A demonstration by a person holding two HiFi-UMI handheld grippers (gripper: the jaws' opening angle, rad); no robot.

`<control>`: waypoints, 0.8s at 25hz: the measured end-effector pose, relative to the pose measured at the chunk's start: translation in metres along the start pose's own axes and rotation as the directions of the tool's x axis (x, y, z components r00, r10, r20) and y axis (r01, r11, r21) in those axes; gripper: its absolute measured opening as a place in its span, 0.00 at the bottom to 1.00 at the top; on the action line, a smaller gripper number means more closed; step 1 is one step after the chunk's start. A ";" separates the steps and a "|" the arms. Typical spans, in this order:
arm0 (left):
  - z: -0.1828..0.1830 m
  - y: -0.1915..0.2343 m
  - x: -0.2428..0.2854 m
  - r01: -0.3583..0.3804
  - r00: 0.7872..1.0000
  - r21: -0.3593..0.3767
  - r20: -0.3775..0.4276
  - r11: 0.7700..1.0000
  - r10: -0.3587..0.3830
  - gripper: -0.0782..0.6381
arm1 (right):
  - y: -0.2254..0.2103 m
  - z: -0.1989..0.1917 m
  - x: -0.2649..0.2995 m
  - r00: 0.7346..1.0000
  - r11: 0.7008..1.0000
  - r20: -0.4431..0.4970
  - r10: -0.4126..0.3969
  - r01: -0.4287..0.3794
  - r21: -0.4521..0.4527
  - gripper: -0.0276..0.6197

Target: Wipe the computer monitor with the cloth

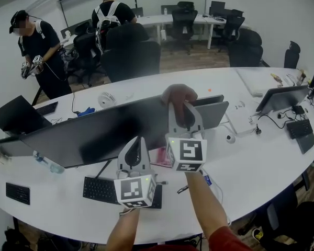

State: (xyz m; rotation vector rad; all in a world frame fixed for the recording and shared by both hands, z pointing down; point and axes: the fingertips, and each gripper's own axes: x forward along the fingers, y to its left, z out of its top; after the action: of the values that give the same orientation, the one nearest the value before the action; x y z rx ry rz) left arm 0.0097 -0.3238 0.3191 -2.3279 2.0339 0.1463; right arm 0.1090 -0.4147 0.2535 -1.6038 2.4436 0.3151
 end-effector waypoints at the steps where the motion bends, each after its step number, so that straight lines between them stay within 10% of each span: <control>1: 0.000 0.002 -0.001 -0.012 1.000 0.003 -0.002 1.000 0.012 0.14 | 0.000 -0.001 0.000 1.000 1.000 0.000 0.001 -0.001 0.005 0.16; 20: 0.012 0.067 -0.043 -0.060 0.998 0.027 0.018 0.998 0.059 0.14 | 0.038 0.003 0.001 0.998 0.998 0.017 -0.058 0.058 0.025 0.16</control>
State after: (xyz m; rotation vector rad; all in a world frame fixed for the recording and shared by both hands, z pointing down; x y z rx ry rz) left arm -0.0626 -0.2889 0.3130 -2.2440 2.0848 0.1391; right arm 0.0738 -0.4004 0.2524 -1.6514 2.3740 0.2877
